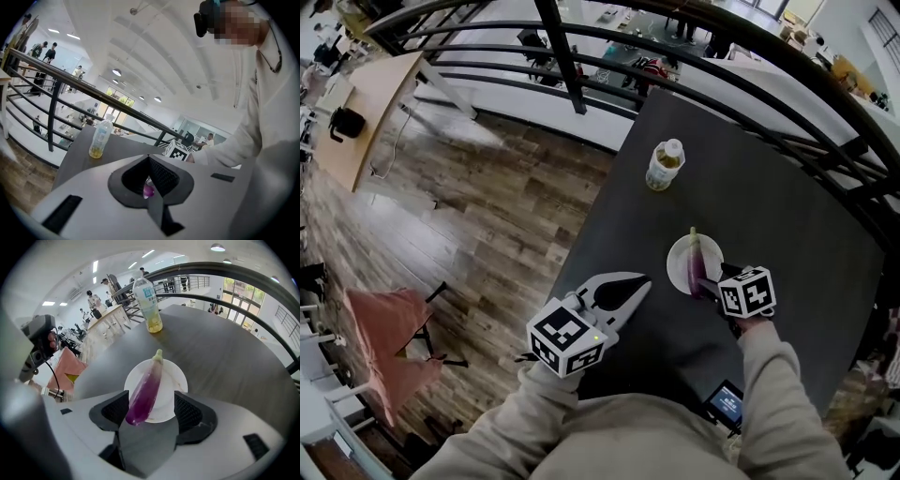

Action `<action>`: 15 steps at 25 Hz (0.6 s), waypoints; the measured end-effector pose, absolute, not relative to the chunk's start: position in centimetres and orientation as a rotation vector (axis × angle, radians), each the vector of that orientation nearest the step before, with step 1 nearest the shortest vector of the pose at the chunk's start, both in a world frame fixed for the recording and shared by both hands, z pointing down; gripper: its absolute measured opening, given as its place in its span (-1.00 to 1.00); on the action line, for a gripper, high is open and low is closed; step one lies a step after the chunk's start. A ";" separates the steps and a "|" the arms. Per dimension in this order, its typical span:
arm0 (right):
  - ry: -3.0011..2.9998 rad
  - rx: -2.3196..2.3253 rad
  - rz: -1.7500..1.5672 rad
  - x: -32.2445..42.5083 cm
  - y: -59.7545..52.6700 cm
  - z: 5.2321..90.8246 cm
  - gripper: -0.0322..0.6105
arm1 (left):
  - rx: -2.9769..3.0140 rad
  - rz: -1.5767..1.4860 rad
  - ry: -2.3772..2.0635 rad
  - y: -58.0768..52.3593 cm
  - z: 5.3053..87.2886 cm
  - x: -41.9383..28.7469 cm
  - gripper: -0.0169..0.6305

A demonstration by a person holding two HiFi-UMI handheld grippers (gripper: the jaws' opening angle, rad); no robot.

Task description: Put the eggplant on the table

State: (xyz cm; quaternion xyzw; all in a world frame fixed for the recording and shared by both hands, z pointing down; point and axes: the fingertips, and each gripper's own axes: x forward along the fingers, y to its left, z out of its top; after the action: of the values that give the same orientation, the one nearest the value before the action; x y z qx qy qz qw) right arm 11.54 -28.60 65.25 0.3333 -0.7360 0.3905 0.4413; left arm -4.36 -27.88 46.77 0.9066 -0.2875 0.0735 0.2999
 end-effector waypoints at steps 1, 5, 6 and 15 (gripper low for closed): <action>-1.847 0.846 0.986 11.6 -28.6 64.5 0.01 | 2.424 0.199 -0.748 -27.8 46.3 -4.0 -0.95; -1.948 0.929 1.059 11.8 -28.4 61.1 0.00 | 2.479 0.220 -0.693 -27.2 45.0 -2.4 -0.95; -1.963 0.947 1.064 12.1 -28.3 60.4 0.00 | 2.488 0.224 -0.682 -27.2 44.7 -1.9 -0.95; -2.198 1.038 1.147 16.0 -26.0 51.1 0.00 | 2.554 0.233 -0.560 -27.3 40.8 1.7 -0.95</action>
State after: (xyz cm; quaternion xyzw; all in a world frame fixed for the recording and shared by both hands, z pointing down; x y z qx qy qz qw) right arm 16.05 -26.04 51.14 0.3764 -0.7968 0.4157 0.2248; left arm 1.71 -27.32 40.77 0.9407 -0.2062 0.0859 0.2553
